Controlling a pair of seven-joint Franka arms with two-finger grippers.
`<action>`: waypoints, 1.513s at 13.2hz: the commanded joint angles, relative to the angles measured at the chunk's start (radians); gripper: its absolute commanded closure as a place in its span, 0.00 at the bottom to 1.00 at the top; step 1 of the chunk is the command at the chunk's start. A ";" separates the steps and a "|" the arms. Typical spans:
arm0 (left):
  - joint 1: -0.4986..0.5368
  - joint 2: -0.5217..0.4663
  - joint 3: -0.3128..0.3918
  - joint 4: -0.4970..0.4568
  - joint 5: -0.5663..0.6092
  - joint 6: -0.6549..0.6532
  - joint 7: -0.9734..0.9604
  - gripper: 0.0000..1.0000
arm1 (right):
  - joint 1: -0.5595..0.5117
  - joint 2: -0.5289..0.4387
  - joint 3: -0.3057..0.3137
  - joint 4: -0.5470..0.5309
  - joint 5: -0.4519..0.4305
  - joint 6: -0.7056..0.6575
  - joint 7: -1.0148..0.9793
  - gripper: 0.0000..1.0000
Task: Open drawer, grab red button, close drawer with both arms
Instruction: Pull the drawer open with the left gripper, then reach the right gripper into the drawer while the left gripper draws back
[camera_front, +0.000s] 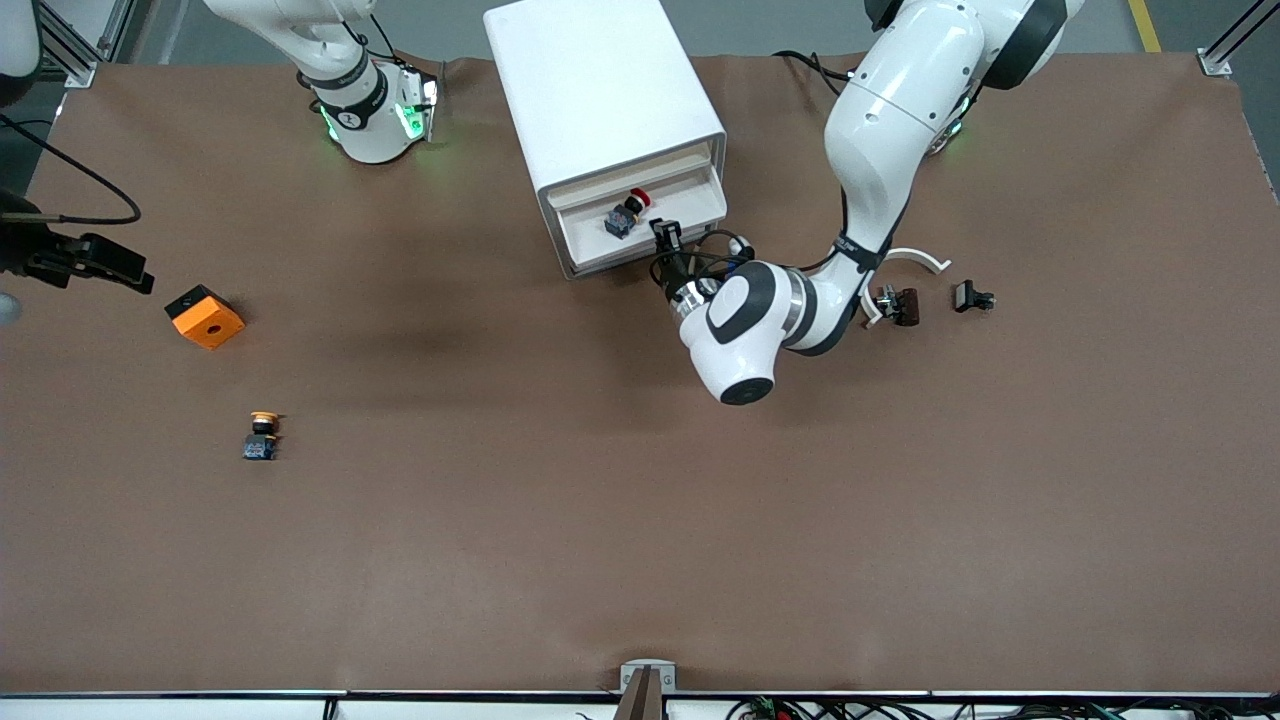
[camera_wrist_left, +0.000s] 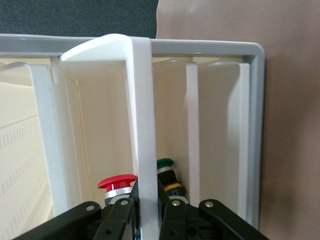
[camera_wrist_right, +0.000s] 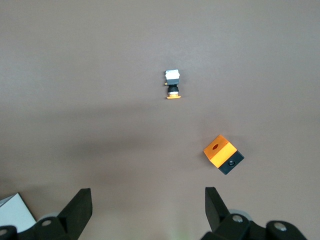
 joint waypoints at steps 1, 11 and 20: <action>0.017 0.047 0.026 0.073 0.000 0.056 0.022 0.98 | 0.018 0.030 0.002 0.034 -0.032 -0.010 0.006 0.00; 0.058 0.040 0.075 0.160 0.006 0.099 0.072 0.00 | 0.162 0.067 0.015 0.027 0.132 -0.008 0.476 0.00; 0.061 -0.056 0.299 0.239 0.133 0.096 0.315 0.00 | 0.662 0.124 0.015 -0.068 0.151 0.283 1.191 0.00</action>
